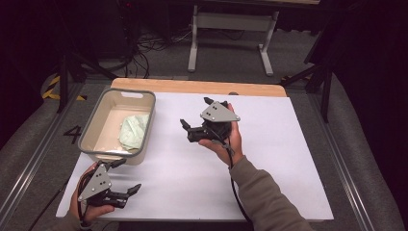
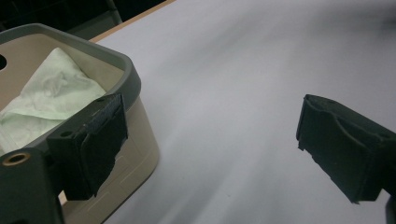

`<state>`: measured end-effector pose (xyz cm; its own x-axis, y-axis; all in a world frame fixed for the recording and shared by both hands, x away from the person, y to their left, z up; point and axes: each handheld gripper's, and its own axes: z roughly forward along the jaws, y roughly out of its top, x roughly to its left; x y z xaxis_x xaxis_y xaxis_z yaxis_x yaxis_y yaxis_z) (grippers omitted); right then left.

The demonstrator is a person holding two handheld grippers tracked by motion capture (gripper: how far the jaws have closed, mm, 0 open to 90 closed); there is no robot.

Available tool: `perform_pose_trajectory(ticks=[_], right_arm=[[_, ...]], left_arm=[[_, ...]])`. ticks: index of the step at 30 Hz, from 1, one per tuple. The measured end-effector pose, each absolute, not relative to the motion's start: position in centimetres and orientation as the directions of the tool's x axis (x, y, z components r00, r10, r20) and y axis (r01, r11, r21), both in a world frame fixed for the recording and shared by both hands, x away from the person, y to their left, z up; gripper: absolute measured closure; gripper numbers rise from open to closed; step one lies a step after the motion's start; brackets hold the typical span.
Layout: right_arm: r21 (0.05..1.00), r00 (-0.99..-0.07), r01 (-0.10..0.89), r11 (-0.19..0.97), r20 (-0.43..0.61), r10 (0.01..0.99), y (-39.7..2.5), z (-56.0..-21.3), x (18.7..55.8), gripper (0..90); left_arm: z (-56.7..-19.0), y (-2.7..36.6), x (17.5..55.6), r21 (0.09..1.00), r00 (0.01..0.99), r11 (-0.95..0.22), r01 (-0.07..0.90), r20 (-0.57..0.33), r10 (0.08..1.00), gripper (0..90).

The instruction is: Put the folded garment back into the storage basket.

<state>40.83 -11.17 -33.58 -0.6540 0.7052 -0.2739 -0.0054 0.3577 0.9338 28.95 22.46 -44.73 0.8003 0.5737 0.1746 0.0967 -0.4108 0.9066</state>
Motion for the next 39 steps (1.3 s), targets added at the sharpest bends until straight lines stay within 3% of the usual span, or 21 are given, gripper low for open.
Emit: perform_pose_trajectory(ticks=[39], right_arm=[[0.897, -0.59, -0.029, 0.441, -0.371, 0.717, -16.6, -32.8, 38.4, 6.7]], left_arm=[[-44.8, 22.4, 29.0, 0.901, 0.795, -0.421, 0.101, 0.182, 0.579, 9.9]])
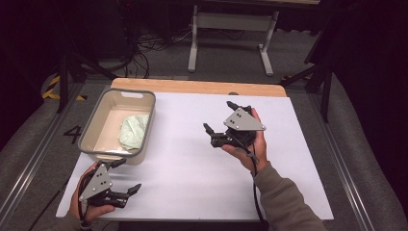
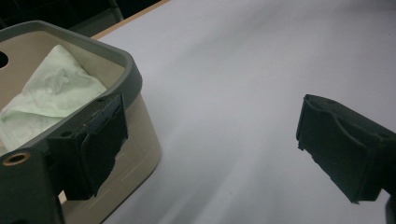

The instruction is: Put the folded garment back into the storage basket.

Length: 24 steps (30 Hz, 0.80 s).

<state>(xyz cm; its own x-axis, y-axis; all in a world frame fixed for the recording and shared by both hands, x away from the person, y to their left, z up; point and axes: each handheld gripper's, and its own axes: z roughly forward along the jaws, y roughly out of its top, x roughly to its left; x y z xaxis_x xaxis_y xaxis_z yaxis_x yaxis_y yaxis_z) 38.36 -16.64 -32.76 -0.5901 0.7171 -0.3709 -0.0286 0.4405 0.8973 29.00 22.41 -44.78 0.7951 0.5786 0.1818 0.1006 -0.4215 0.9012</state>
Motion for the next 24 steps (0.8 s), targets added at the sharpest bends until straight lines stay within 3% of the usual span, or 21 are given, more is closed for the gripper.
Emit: perform_pose_trajectory(ticks=[24], right_arm=[[0.875, -0.583, -0.028, 0.483, -0.406, 0.703, -18.5, -33.0, 36.4, 6.6]], left_arm=[[-44.8, 22.4, 29.0, 0.897, 0.792, -0.431, 0.1, 0.191, 0.58, 9.9]])
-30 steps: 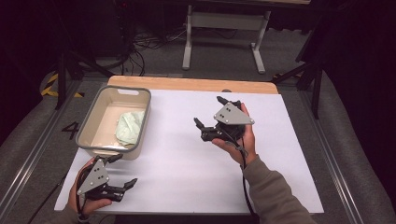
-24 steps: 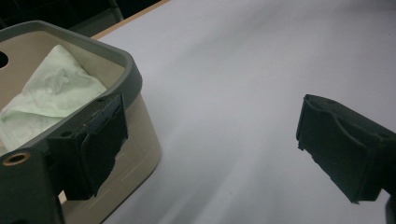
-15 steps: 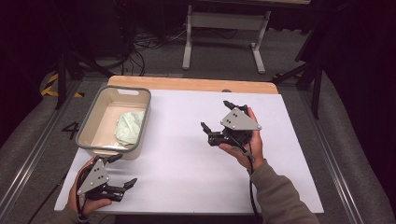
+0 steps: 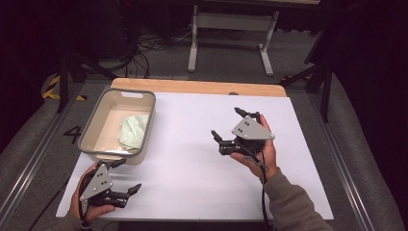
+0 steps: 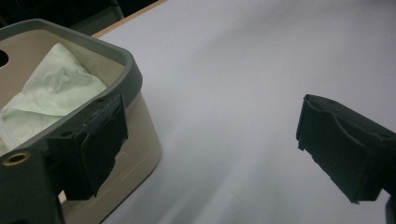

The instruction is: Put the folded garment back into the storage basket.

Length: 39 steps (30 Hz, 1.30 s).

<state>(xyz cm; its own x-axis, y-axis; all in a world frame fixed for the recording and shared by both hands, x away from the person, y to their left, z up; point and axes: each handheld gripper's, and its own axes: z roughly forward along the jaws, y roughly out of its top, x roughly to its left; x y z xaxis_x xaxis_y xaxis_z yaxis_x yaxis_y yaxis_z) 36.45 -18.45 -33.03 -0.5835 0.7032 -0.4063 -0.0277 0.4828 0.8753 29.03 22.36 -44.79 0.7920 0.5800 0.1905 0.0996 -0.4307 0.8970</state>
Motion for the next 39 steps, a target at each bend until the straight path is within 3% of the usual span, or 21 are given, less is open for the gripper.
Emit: perform_pose_trajectory(ticks=[39], right_arm=[[0.851, -0.577, -0.006, 0.524, -0.431, 0.694, -22.9, -36.7, 33.9, 6.5]], left_arm=[[-45.0, 22.2, 29.1, 0.896, 0.793, -0.429, 0.113, 0.179, 0.583, 9.1]])
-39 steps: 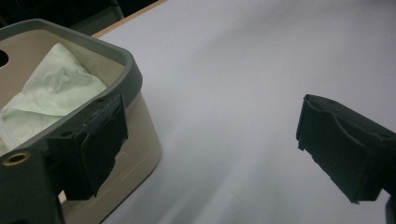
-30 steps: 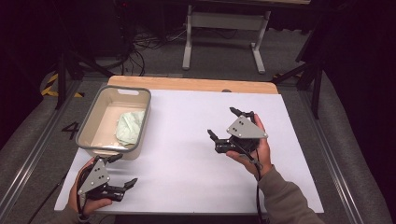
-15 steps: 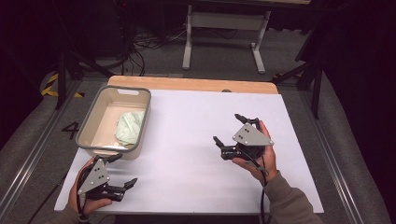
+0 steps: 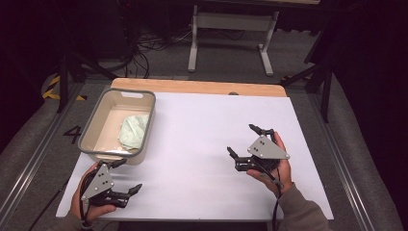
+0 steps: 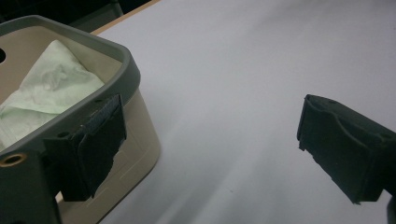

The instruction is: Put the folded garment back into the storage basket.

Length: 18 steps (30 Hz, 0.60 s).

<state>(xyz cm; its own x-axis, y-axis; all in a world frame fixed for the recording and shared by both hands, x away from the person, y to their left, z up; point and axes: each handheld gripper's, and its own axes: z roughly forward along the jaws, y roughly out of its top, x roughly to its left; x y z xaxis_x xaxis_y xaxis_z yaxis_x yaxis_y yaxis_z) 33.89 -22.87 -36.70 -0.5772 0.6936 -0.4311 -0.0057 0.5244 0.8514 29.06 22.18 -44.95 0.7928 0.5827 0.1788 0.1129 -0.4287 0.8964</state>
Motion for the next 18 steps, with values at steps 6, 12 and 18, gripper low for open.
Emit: perform_pose_trajectory(ticks=[6, 12, 18], right_arm=[[0.826, -0.566, -0.017, 0.563, -0.472, 0.676, -23.0, -37.5, 33.4, 6.5], [0.824, -0.571, -0.019, 0.566, -0.474, 0.671, -23.3, -38.0, 33.1, 6.4], [0.825, -0.573, -0.012, 0.565, -0.468, 0.672, -23.7, -38.6, 32.8, 6.4]], left_arm=[[-45.0, 22.2, 29.1, 0.893, 0.793, -0.437, 0.111, 0.185, 0.581, 9.2], [-45.0, 22.2, 29.1, 0.891, 0.792, -0.442, 0.108, 0.191, 0.58, 9.2], [-45.0, 22.1, 29.0, 0.891, 0.793, -0.44, 0.112, 0.186, 0.58, 9.2]])
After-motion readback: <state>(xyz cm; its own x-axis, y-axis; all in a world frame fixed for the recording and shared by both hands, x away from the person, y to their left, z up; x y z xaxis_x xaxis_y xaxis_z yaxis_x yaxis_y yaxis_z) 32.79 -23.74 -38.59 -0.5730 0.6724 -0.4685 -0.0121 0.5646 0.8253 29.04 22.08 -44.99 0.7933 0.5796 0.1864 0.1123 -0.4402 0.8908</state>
